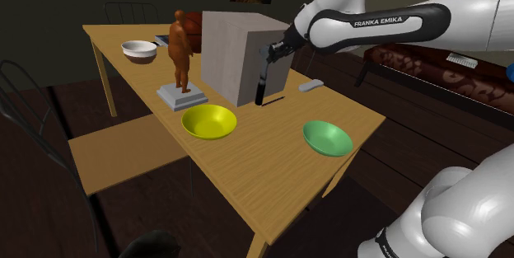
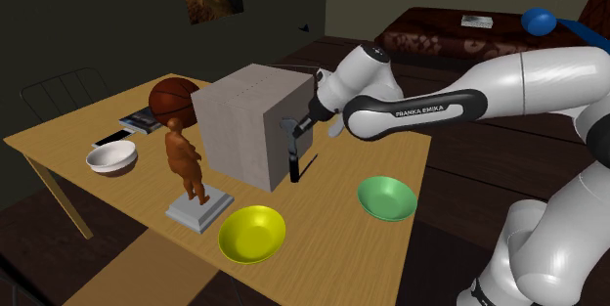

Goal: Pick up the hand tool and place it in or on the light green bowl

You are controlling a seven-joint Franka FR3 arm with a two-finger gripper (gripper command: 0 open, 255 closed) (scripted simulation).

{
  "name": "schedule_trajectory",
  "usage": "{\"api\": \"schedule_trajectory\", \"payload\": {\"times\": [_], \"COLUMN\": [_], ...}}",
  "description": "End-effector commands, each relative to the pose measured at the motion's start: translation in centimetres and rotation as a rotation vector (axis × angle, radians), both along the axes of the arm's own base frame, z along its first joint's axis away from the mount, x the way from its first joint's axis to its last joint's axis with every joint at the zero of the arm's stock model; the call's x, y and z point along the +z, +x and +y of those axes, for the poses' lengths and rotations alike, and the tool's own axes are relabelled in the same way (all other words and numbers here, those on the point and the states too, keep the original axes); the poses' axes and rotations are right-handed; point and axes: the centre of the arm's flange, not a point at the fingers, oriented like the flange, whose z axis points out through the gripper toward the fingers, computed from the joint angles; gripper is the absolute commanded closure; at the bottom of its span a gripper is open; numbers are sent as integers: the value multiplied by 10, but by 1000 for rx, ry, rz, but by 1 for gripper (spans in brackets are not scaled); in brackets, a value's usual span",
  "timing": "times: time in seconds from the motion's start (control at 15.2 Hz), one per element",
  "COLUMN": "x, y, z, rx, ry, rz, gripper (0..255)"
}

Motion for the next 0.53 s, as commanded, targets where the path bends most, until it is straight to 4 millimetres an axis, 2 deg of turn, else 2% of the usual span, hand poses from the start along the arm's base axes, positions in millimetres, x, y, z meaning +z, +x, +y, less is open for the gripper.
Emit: {"api": "schedule_trajectory", "payload": {"times": [0.0, 0.46], "x": [10, 47], "y": [0, 0], "z": [1, 1], "rx": [0, 0], "ry": [0, 0], "rz": [0, 0], "gripper": [255, 255]}}
